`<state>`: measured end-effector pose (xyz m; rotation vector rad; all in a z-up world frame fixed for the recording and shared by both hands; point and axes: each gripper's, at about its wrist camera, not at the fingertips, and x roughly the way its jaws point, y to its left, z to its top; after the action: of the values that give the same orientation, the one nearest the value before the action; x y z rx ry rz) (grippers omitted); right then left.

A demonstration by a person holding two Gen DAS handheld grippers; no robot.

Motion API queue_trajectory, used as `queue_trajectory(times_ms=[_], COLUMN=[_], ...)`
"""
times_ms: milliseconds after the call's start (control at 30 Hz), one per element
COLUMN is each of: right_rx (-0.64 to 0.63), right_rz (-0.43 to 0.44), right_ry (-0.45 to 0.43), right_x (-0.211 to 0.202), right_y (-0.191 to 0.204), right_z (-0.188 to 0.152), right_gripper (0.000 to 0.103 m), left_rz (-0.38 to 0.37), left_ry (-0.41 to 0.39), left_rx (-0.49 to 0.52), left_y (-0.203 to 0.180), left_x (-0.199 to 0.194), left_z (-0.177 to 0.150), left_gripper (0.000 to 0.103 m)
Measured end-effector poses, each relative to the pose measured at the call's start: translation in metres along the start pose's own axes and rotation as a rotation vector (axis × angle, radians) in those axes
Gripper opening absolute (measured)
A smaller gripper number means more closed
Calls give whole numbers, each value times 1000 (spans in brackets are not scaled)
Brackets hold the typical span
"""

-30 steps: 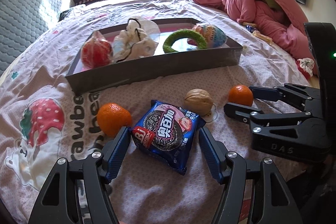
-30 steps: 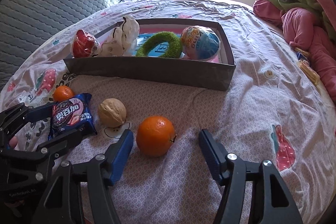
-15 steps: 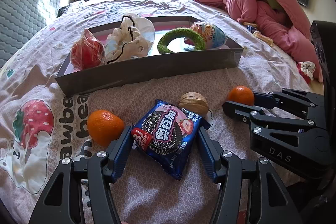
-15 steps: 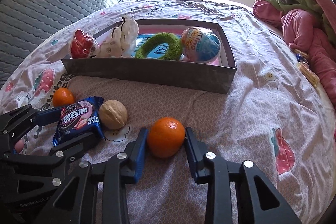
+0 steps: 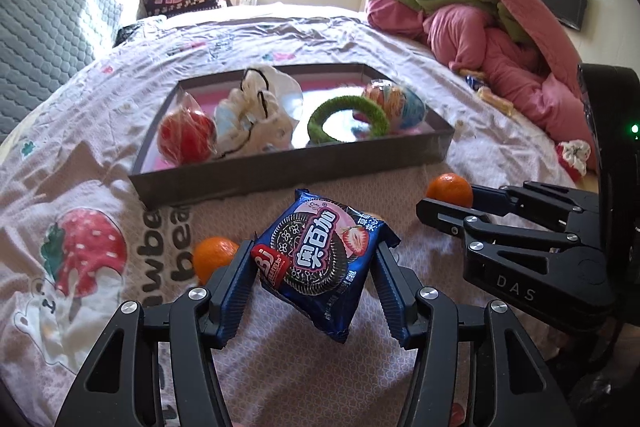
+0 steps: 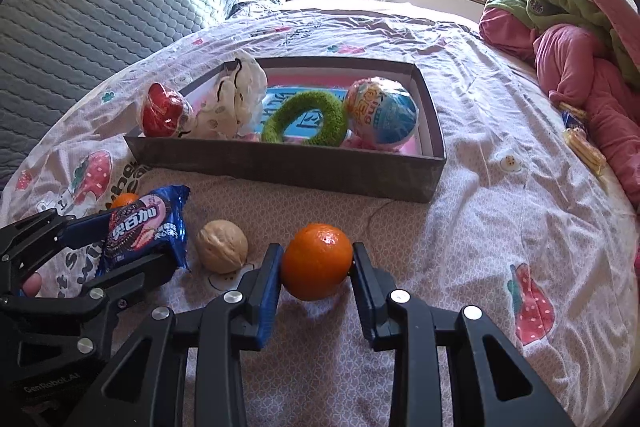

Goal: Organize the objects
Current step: 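Close left gripper on cookie packet while right gripper grasps the orange, then carry cookie packet with left gripper while right gripper carries orange over tray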

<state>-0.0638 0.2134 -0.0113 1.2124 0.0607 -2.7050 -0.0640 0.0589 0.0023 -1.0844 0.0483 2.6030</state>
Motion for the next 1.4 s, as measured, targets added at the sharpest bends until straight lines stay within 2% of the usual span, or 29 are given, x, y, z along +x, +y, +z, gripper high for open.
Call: queue_trajectory(times_ms=[467,1400], right_rx=[5,48], right_rz=[14,-12], right_ry=[-55,-150], right_x=[-10,-20], right_y=[12,14], right_z=[16,44], right_gripper=[34,34], left_rz=[13,27], left_ry=[-41,-116], left_rx=[-47,-151], left_y=[12,37], left_x=[-8,-15], left_z=[13,46], left_gripper=[59,59])
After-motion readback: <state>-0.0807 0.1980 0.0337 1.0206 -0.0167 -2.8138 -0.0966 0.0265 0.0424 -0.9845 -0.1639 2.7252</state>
